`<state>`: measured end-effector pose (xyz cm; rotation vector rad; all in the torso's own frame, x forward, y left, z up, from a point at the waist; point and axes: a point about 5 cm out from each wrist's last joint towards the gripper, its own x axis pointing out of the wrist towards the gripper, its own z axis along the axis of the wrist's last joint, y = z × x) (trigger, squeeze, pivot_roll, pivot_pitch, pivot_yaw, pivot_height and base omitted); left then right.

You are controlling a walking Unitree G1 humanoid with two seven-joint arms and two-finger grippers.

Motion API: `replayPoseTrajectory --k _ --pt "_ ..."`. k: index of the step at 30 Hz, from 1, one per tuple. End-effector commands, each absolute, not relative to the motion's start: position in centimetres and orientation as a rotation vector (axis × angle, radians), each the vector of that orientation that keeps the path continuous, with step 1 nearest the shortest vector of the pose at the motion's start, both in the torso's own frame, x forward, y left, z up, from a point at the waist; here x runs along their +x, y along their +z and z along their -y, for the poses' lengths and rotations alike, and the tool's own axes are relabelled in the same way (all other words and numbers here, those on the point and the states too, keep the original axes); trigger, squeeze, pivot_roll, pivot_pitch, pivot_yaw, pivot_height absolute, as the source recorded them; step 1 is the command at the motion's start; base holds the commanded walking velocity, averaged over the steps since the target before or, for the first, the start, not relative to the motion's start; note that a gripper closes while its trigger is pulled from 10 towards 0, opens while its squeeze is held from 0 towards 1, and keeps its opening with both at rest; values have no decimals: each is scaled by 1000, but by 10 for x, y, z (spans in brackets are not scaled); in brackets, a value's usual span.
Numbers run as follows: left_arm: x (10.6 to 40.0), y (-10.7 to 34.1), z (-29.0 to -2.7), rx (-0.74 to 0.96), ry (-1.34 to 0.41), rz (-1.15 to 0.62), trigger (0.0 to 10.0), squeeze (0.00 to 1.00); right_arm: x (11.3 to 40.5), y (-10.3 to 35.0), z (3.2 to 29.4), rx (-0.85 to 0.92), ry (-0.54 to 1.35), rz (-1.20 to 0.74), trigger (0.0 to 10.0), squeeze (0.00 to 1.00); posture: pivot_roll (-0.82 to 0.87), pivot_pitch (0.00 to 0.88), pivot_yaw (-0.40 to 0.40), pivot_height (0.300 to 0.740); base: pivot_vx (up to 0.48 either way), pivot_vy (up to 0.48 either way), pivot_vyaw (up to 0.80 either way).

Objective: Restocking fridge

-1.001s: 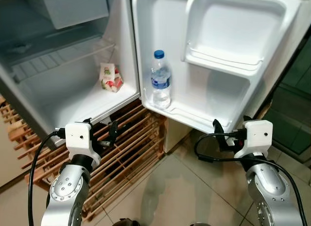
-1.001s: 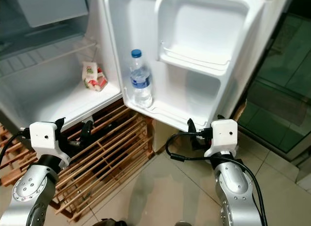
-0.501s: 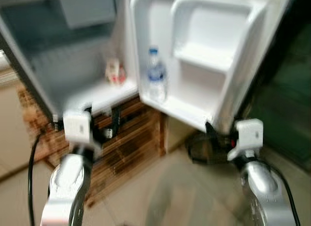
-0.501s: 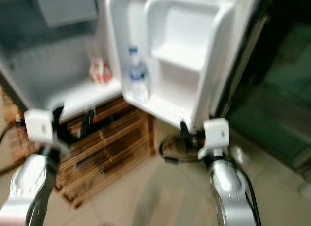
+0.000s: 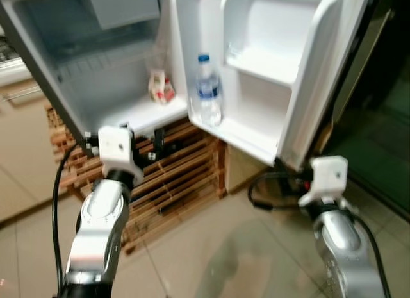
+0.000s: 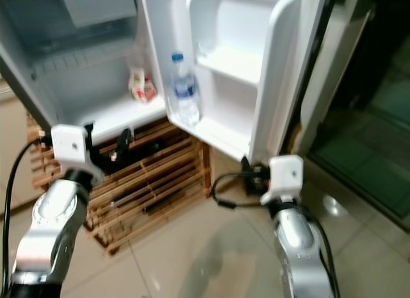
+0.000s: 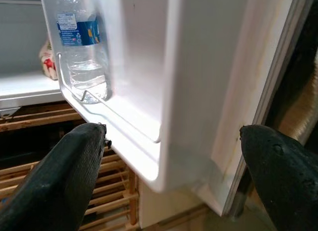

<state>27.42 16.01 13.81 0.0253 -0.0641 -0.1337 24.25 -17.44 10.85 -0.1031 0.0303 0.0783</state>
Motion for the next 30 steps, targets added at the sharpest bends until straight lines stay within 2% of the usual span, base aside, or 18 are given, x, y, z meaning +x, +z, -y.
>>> replayPoseTrajectory --k 1,10,11,12,14,18,24,29,30 --pt "276 138 -157 37 -154 65 10000 0 244 110 176 -114 74 -23 10000 400 -112 0 82 740 259 -401 631" --pt "279 138 -155 -37 -138 68 10000 0 235 106 169 -107 172 -24 10000 400 -121 0 88 740 267 -396 640" --pt "280 138 -157 -38 -127 73 10000 0 229 99 167 -113 223 -63 10000 369 -121 0 88 740 240 0 0" --pt "280 138 -157 -38 -127 73 10000 0 229 99 167 -113 223 -63 10000 369 -121 0 88 740 240 0 0" --pt "282 135 -161 -19 -116 51 10000 0 210 77 168 -126 303 -179 10000 365 -123 0 89 740 0 0 0" --pt "285 130 -165 -9 -108 25 10000 0 194 59 178 -107 307 -282 10000 361 -134 0 96 740 0 0 0" --pt "290 110 -171 -27 -88 -75 10000 0 176 40 199 -46 242 -403 10000 361 -152 0 109 740 0 0 0" --pt "290 91 -181 25 -54 -183 10000 0 186 31 232 -226 11 -449 10000 361 -151 0 112 740 0 0 0" --pt "288 72 -187 70 -37 -284 10000 0 192 33 246 -287 -81 -438 10000 353 -148 0 110 740 0 0 0"
